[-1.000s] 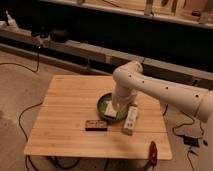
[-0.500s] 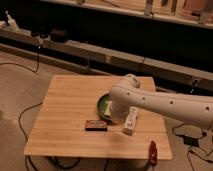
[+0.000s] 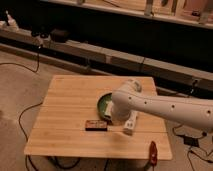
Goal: Push the eraser across the table
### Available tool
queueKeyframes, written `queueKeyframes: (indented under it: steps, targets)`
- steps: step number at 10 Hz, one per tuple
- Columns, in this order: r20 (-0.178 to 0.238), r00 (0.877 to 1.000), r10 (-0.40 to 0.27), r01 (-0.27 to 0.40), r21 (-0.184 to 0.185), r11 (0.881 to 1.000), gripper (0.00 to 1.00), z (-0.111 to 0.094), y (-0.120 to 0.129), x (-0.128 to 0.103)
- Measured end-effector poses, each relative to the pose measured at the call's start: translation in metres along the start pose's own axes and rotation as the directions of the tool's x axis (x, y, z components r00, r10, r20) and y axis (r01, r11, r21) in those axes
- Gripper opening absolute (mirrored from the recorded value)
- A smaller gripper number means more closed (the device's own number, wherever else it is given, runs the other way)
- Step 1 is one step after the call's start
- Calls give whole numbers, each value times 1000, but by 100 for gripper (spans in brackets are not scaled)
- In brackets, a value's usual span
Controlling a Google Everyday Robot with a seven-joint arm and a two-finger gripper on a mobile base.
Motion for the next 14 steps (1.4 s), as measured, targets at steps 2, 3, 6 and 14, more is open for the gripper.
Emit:
queueKeyframes:
  steps: [2,3,6,14]
  targets:
    - [0,1000,21,-21,24,999,5,14,9,-4]
    - [2,1000,28,-28,42,999,5,21,12,-6]
    - [35,999,34,-36,64,997,5,45,18,-11]
    - [25,998,-58,57,43,997,5,84,-9,3]
